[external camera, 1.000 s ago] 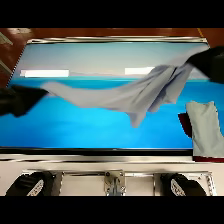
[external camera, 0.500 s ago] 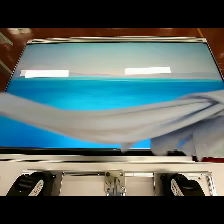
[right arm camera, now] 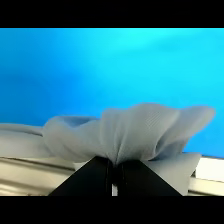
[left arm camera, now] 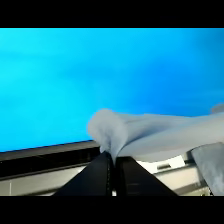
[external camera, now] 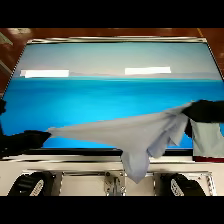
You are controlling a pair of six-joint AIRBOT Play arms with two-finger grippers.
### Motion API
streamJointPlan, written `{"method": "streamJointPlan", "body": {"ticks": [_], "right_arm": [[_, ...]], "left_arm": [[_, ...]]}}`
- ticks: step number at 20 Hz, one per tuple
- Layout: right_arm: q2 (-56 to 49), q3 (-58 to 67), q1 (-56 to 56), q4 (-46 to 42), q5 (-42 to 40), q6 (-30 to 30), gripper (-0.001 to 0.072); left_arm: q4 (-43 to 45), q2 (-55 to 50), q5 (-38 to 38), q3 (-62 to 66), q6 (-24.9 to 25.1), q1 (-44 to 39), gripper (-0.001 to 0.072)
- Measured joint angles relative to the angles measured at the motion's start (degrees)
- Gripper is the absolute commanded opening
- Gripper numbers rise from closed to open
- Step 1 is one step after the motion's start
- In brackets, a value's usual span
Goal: Fold the shirts.
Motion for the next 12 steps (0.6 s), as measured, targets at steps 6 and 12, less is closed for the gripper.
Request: {"method": "streamJointPlan", "body": {"ticks": [6,12], "right_arm": [[-19.9,-14.2,0.0,17.6,-40.4,-7.1,0.0066],[-35.3,-16.2,-0.2,38.1,-54.1,-16.9,0.0695]], "left_arm": [[-1.6,-9.6,29.3,-11.6,0.0,0.0,0.0041],[-4.8,-22.8,42.5,-13.4,-0.5,0.0,0.0041]]}}
